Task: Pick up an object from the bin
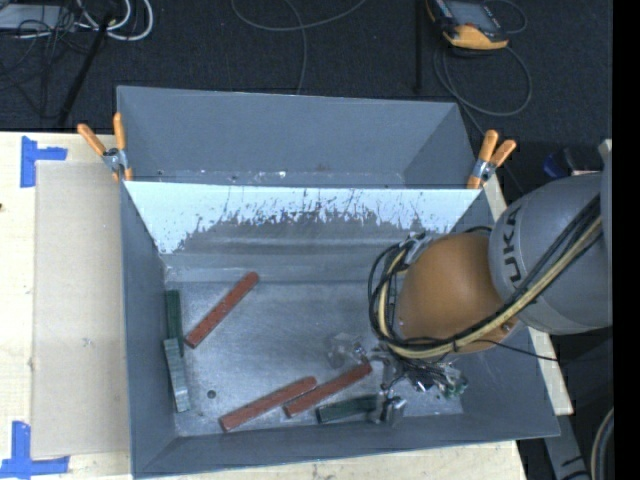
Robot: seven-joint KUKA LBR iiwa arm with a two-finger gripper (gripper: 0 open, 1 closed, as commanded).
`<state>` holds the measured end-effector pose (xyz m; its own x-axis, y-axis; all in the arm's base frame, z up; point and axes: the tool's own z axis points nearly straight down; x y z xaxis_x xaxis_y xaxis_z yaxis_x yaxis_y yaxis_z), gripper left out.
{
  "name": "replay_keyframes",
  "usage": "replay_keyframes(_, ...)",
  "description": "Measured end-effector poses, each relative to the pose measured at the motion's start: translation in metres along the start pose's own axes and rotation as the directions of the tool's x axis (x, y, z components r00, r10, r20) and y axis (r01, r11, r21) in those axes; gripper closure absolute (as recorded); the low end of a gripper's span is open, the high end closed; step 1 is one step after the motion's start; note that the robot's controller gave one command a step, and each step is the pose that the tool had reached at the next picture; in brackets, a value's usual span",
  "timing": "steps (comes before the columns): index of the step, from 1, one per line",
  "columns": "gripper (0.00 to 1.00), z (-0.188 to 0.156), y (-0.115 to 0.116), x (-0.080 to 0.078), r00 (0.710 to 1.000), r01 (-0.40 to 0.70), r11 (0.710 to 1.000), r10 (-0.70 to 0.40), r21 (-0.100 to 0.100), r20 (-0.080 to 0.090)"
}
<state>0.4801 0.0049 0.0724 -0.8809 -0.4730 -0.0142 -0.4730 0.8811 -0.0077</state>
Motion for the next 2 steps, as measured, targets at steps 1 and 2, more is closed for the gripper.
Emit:
replay_keyframes(1, 1.0, 0.001, 0.001, 0.001, 1.0, 0.001, 1.0, -0.001, -0.003, -0.003)
replay_keyframes(2, 1.0, -0.139, -0.013, 0.003, 0.999, -0.044, 0.999, 0.044, -0.003, -0.008)
